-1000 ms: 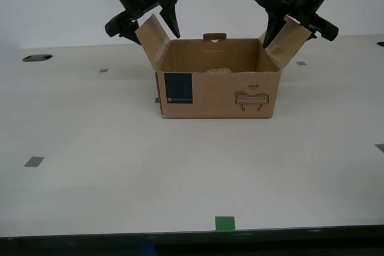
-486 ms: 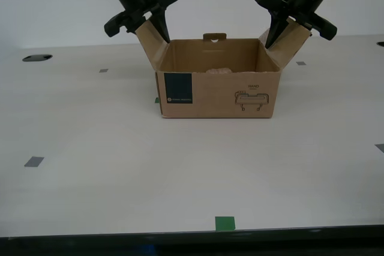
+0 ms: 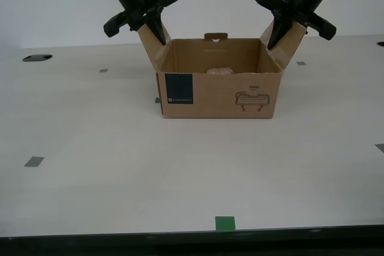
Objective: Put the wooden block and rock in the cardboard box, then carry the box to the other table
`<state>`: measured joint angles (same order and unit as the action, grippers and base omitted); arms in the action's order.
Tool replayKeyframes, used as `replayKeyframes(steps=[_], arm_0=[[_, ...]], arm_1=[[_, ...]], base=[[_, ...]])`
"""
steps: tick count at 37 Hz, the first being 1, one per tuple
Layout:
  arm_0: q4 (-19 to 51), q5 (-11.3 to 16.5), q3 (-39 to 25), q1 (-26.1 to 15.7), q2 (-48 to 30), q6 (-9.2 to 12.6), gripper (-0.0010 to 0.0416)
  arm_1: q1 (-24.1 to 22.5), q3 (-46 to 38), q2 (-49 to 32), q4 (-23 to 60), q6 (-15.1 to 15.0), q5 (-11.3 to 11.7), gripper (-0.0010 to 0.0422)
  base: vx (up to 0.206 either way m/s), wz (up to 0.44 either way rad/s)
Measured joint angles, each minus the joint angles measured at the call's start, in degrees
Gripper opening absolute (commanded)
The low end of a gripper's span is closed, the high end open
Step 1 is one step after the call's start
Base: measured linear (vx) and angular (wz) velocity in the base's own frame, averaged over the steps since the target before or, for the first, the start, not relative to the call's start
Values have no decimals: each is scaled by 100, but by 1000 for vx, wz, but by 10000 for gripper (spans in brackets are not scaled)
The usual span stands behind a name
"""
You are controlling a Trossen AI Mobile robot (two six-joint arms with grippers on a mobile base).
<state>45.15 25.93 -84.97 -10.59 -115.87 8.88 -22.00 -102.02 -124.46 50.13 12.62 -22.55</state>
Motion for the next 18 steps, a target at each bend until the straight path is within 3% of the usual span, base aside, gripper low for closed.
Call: replayKeyframes(steps=[18], arm_0=[[7, 0, 0, -2, 0, 0, -1]], arm_1=[[-4, 0, 0, 0, 9, 98, -1]], base=[[0, 0]])
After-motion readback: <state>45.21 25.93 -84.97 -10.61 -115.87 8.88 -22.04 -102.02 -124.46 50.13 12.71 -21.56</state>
